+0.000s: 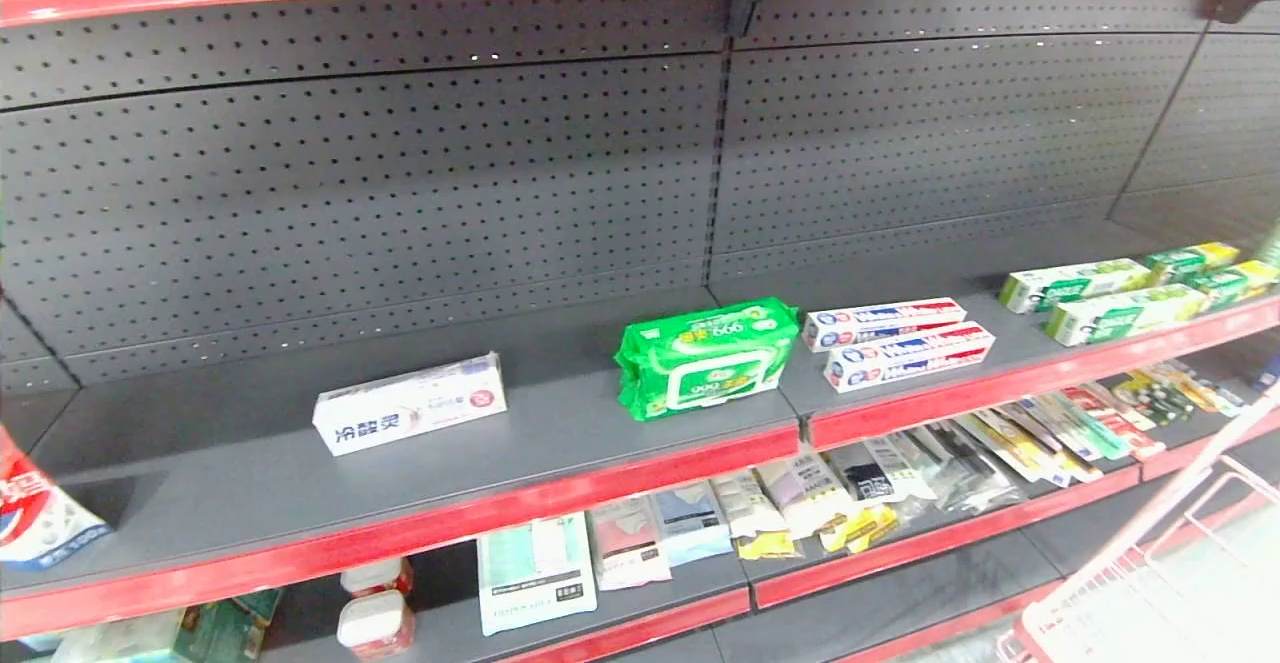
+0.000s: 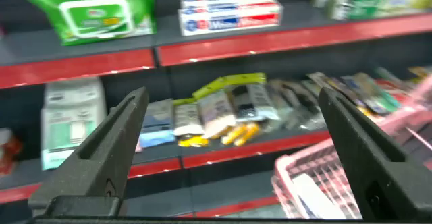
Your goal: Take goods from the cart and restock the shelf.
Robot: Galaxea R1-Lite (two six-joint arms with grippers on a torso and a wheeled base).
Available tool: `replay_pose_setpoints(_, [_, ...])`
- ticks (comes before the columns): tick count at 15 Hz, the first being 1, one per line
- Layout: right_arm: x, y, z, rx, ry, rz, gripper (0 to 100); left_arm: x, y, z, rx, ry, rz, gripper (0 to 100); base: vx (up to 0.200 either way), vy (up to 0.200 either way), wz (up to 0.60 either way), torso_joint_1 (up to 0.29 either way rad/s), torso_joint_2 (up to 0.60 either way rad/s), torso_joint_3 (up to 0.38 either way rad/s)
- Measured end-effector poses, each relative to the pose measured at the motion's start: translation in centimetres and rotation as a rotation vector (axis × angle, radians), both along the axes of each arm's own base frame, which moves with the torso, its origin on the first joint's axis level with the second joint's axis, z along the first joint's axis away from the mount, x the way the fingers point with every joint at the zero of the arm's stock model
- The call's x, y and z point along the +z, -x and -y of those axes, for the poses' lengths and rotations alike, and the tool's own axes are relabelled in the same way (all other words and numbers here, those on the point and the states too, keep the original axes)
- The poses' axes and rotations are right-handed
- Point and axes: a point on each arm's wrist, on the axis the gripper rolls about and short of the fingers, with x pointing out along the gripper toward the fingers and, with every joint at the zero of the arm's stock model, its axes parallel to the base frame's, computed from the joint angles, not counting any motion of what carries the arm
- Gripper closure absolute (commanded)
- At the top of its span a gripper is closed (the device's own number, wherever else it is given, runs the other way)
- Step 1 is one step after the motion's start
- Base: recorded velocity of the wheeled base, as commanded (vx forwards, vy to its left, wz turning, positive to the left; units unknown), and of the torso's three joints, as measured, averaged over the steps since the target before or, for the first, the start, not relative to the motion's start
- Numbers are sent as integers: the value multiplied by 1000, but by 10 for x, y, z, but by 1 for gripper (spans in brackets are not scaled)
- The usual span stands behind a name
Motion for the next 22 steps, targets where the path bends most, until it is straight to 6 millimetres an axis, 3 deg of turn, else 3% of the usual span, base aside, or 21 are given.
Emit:
replay_pose_setpoints(9, [0,0,0,0,0,0,0,0,0,0,0,0,0,0,0,0,-600,2,2,3])
replay_pose_setpoints(18, [0,0,0,-1,-3,-1,0,0,0,0,0,0,0,0,0,0,0,0,0,0])
replay_pose_setpoints(22, [2,-3,0,-90,-76,-33,0,0,0,0,0,1,0,0,0,0,0,0,0,0])
